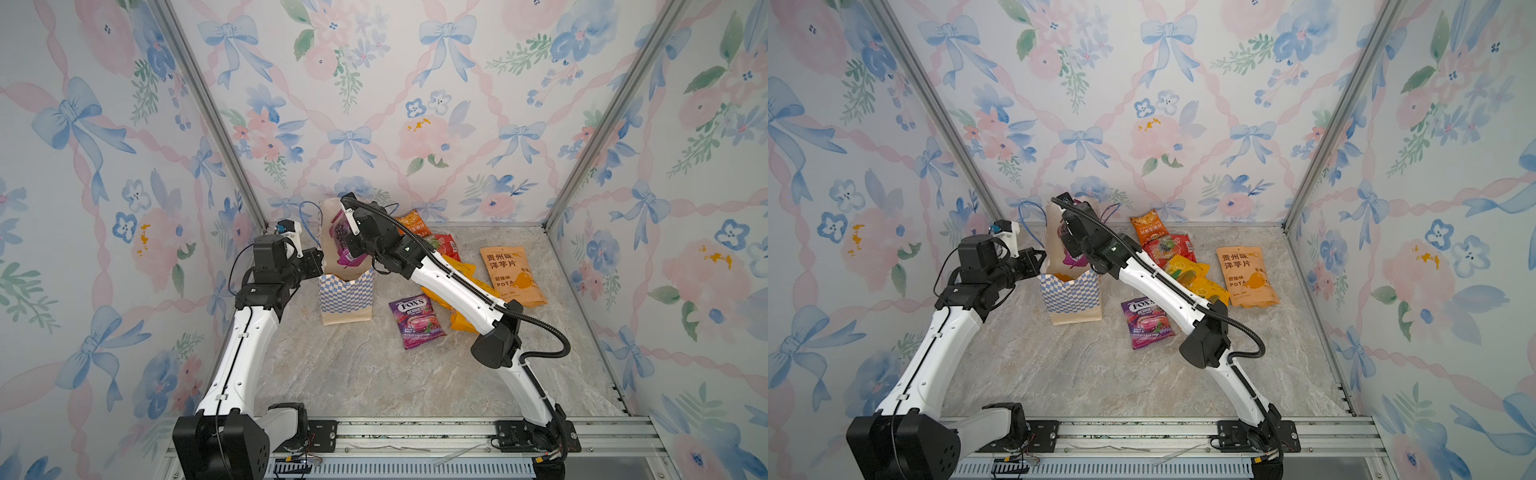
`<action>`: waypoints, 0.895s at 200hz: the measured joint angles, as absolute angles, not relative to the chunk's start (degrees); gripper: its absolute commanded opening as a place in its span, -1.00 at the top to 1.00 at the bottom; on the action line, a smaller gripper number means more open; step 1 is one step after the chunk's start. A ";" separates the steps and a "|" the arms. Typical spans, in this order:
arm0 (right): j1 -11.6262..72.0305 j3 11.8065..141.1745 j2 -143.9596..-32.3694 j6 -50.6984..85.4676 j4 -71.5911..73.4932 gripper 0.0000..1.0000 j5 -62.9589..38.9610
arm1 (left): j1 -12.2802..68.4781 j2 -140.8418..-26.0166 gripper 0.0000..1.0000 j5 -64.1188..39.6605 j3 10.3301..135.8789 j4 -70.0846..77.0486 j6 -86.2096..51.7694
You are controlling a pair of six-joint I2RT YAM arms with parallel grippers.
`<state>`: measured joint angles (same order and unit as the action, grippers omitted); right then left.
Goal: Place the snacks into the paper bag
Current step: Place the snack in the paper bag.
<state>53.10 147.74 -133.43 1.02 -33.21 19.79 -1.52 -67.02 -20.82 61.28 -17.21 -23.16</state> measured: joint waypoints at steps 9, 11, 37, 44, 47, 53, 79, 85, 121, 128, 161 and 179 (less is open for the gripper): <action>53.10 147.74 -133.43 1.02 -33.21 0.86 19.77 | -1.52 -67.02 1.00 -20.82 61.28 -17.21 -23.16; 53.10 147.74 -133.43 1.02 -33.21 0.86 19.77 | -1.52 -67.02 1.00 -20.82 61.28 -17.21 -23.16; 53.10 147.74 -133.43 1.43 -32.14 0.57 19.73 | -1.52 -67.02 1.00 -20.80 61.28 -17.21 -23.16; 53.10 147.74 -133.43 1.34 -31.35 0.53 19.73 | -1.52 -67.02 1.00 -20.82 61.28 -17.21 -23.16; 53.10 147.74 -133.43 1.13 -31.00 0.51 19.73 | -1.52 -67.02 1.00 -20.82 61.28 -17.21 -23.16; 53.10 147.76 -133.43 1.21 -30.37 0.43 19.64 | -1.52 -67.02 1.00 -20.82 61.28 -17.21 -23.16; 53.10 147.76 -133.43 1.61 -29.54 0.08 19.16 | -1.52 -67.13 1.00 -20.88 61.28 -17.12 -23.16; 53.10 147.76 -133.43 1.74 -29.50 0.00 18.83 | -1.52 -67.13 1.00 -20.88 61.28 -16.95 -23.16; 53.65 147.74 -133.03 1.15 -29.80 -0.27 16.80 | -1.52 -67.24 1.00 -20.84 61.28 -16.78 -23.16; 53.82 147.74 -132.62 0.89 -30.04 -0.31 16.45 | -1.52 -67.24 1.00 -20.84 61.28 -16.78 -23.16; 55.31 147.24 -127.76 0.38 -32.01 -0.50 14.76 | -1.52 -67.35 1.00 -20.84 61.28 -16.75 -23.16; 55.61 145.38 -123.13 0.40 -32.86 -0.56 14.22 | -1.52 -67.57 1.00 -20.86 61.28 -16.60 -23.16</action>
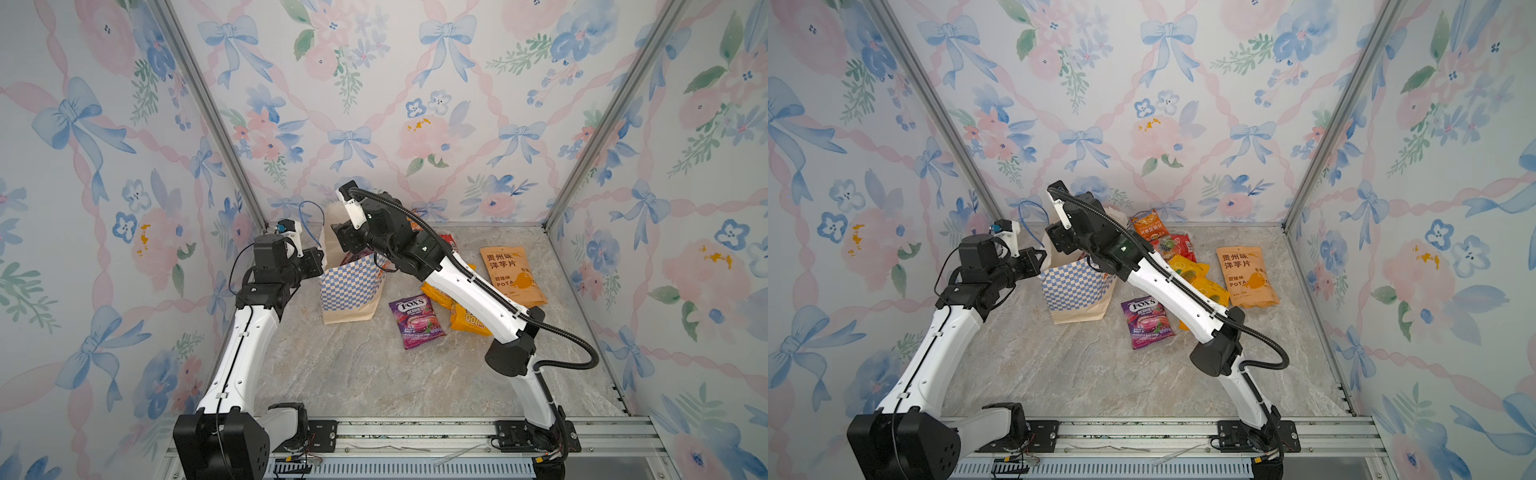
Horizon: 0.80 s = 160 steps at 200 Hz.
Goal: Place the snacks into the paper bag
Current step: Place the snack in the paper bag.
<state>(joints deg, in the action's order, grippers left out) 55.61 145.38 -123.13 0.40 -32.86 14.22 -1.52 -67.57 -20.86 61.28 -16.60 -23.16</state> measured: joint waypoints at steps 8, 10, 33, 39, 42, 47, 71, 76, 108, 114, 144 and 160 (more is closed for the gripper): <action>55.66 144.33 -120.92 0.40 -32.99 -0.57 14.11 | -1.52 -67.70 1.00 -20.84 61.28 -16.40 -23.16; 55.68 144.05 -120.36 0.36 -33.01 -0.58 14.09 | -1.52 -67.72 1.00 -20.86 61.28 -16.36 -23.16; 55.66 141.80 -114.91 0.43 -34.09 -0.68 14.20 | -1.52 -68.34 1.00 -20.91 61.28 -16.29 -23.18; 55.61 141.27 -113.78 0.40 -34.57 -0.72 14.31 | -1.52 -68.49 1.00 -20.93 61.28 -16.29 -23.18; 55.59 141.10 -113.27 0.49 -34.89 -0.74 14.35 | -1.52 -68.55 1.00 -20.91 61.28 -16.29 -23.18; 55.57 140.81 -112.51 0.56 -35.46 -0.78 14.55 | -1.52 -68.62 1.00 -20.93 61.28 -16.29 -23.18; 55.22 138.26 -109.30 1.19 -38.76 -0.98 14.83 | -1.52 -68.75 1.00 -20.84 61.28 -16.16 -23.18; 55.09 137.49 -108.77 1.69 -39.42 -0.94 14.79 | -1.52 -68.75 1.00 -20.84 61.28 -16.12 -23.18; 52.75 128.66 -104.47 4.51 -41.87 -0.93 13.63 | -1.52 -68.97 1.00 -20.86 61.28 -15.90 -23.29; 52.14 126.39 -103.44 5.10 -41.82 -0.93 13.43 | -1.52 -69.01 1.00 -20.86 61.28 -15.86 -23.42; 48.27 113.78 -96.62 8.86 -40.91 -0.93 10.28 | -1.52 -69.23 1.00 -20.84 61.28 -15.77 -24.08; 45.87 108.77 -93.08 11.42 -40.01 -0.93 7.60 | -1.48 -69.23 1.00 -20.86 61.28 -15.66 -24.29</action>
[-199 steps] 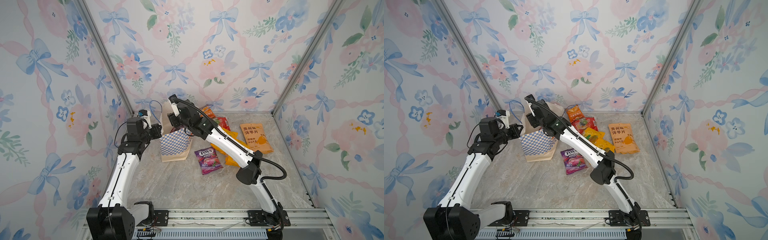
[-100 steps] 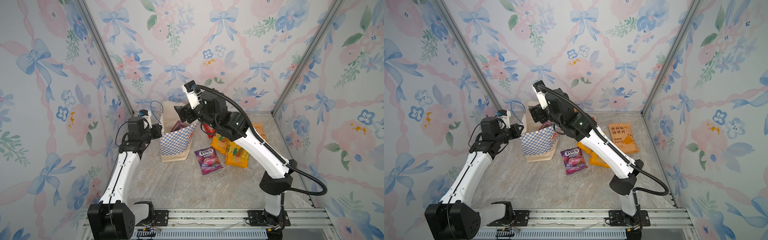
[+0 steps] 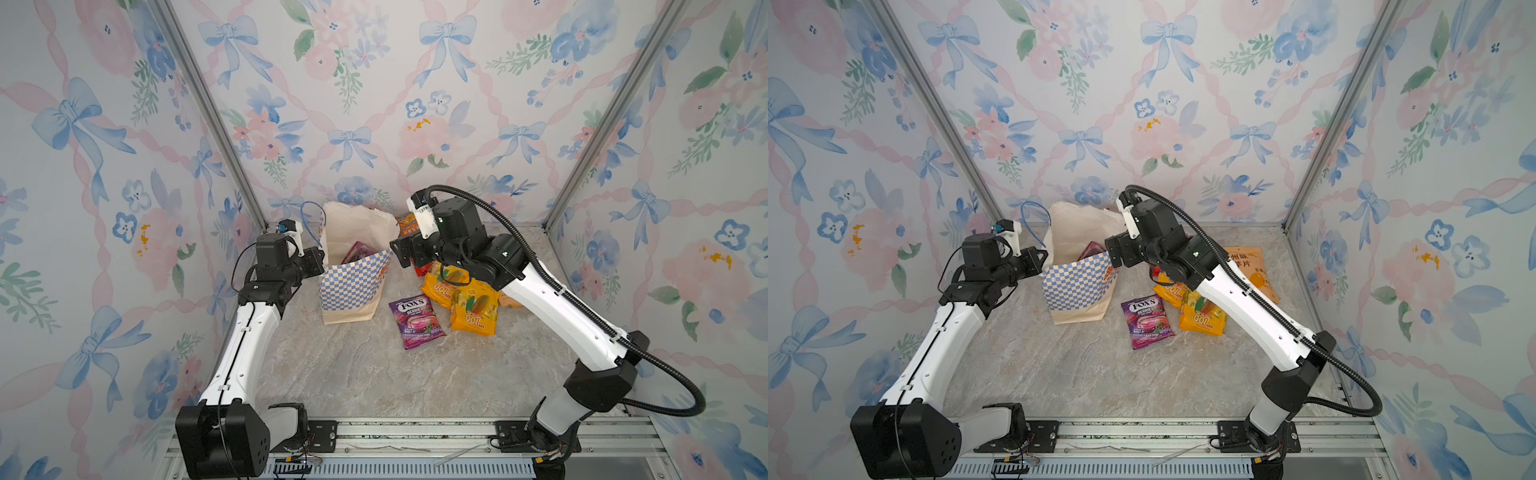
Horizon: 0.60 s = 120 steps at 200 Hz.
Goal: Place the snacks into the paper bag
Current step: Place the snack in the paper bag, then pick up the snack at the center of the table.
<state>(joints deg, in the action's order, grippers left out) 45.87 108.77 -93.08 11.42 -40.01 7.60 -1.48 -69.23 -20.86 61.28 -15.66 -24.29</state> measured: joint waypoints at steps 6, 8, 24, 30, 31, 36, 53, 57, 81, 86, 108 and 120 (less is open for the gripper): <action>44.88 107.11 -91.85 12.36 -39.62 -0.93 6.42 | -1.45 -69.23 1.00 -20.86 61.28 -15.64 -24.29; 44.58 106.59 -91.46 12.67 -39.46 -0.93 6.09 | -1.45 -69.23 1.00 -20.86 61.28 -15.62 -24.29; 42.89 103.20 -88.99 14.41 -38.70 -0.93 4.23 | -1.15 -69.23 1.00 -20.84 61.28 -15.33 -24.49; 42.35 102.06 -88.29 14.96 -38.52 -0.93 3.79 | -1.02 -69.23 1.00 -20.84 61.28 -15.29 -24.56; 42.30 101.93 -88.23 15.03 -38.50 -0.93 3.77 | -1.02 -69.23 1.00 -20.84 61.28 -15.29 -24.58; 41.98 101.12 -87.81 15.35 -38.46 -0.93 3.36 | -0.84 -69.25 1.00 -20.84 61.28 -15.27 -24.69; 41.30 98.87 -87.29 16.40 -38.37 -0.93 2.33 | -0.51 -69.52 1.00 -20.84 61.28 -14.98 -24.73; 41.15 98.48 -87.29 16.60 -38.35 -0.93 2.13 | -0.47 -69.63 1.00 -20.84 61.28 -14.90 -24.75; 39.77 94.94 -87.05 17.63 -38.35 -0.93 1.08 | -0.01 -69.97 1.00 -20.84 61.28 -14.81 -25.17; 39.16 93.89 -86.80 17.89 -38.35 -0.93 0.80 | 0.05 -69.97 1.00 -20.84 61.28 -14.81 -25.30; 35.79 89.95 -85.34 19.16 -38.61 -0.93 0.38 | 0.60 -69.97 1.00 -20.82 61.32 -14.68 -25.58; 33.78 88.18 -84.29 19.77 -38.76 -0.93 0.21 | 0.78 -69.97 1.00 -20.80 61.49 -14.70 -25.69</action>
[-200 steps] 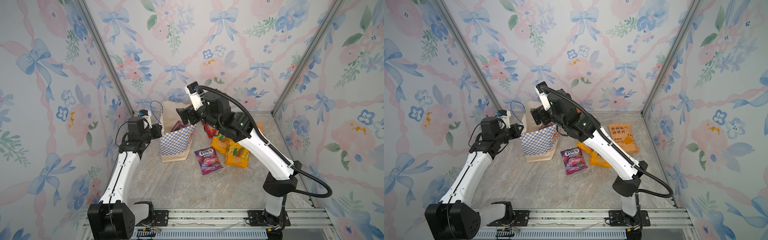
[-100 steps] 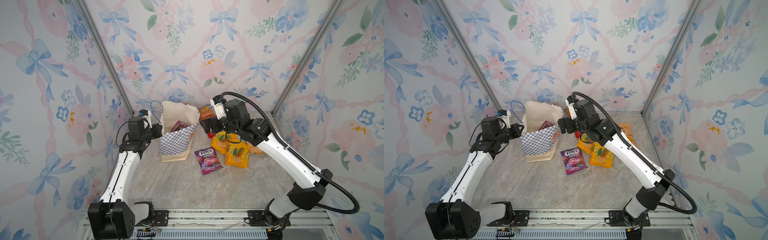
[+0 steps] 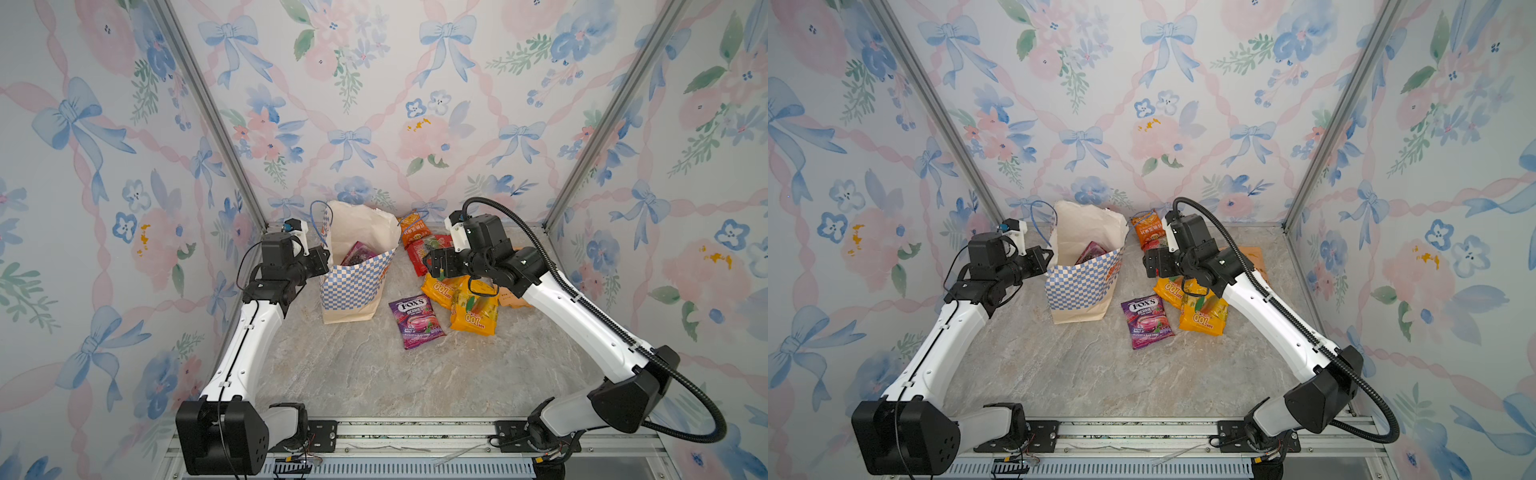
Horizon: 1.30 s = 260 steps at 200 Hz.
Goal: Place the snacks into the paper bag
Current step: Pick up the snack at the center of the table.
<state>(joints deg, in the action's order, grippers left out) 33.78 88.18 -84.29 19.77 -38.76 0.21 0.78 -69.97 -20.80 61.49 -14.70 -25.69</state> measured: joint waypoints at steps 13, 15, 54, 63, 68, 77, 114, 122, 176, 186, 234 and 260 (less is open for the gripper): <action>31.99 86.85 -83.18 20.25 -38.98 -0.93 -0.05 | 0.95 -70.04 1.00 -20.80 61.93 -14.72 -25.76; 31.77 86.72 -83.02 20.34 -39.05 -0.93 -0.08 | 0.97 -70.06 1.00 -20.82 62.02 -14.72 -25.76; 29.39 83.92 -80.79 20.95 -40.60 -0.93 1.61 | 1.10 -71.00 1.00 -20.82 63.22 -14.74 -25.78; 29.39 83.07 -80.60 21.15 -41.52 -0.93 2.74 | 1.10 -71.09 1.00 -20.80 63.22 -14.76 -25.78; 29.39 82.54 -80.58 21.43 -42.19 -0.93 3.49 | 1.10 -71.11 1.00 -20.80 63.22 -14.76 -25.78; 29.47 81.45 -80.62 21.69 -43.05 -0.93 4.78 | 1.10 -71.11 1.00 -20.80 63.22 -14.79 -25.78; 31.31 78.08 -82.61 23.05 -47.09 -0.93 10.90 | 1.91 -71.85 1.00 -20.82 63.31 -14.76 -25.82; 31.90 77.84 -83.59 23.27 -47.72 -0.93 12.08 | 2.24 -72.14 1.00 -20.82 63.31 -14.74 -25.89; 36.77 77.93 -91.61 24.93 -52.42 -0.93 20.67 | 3.92 -72.75 1.00 -20.14 64.34 -14.70 -26.17; 37.91 78.00 -92.84 25.17 -53.49 -0.93 22.50 | 3.99 -72.75 1.00 -19.94 64.36 -14.70 -26.17; 40.29 78.30 -97.56 26.65 -56.64 -0.93 27.88 | 3.99 -72.71 1.00 -19.70 64.36 -14.74 -26.17; 40.71 78.30 -99.31 27.07 -56.82 -0.93 28.40 | 3.99 -72.69 1.00 -19.31 64.36 -14.74 -26.17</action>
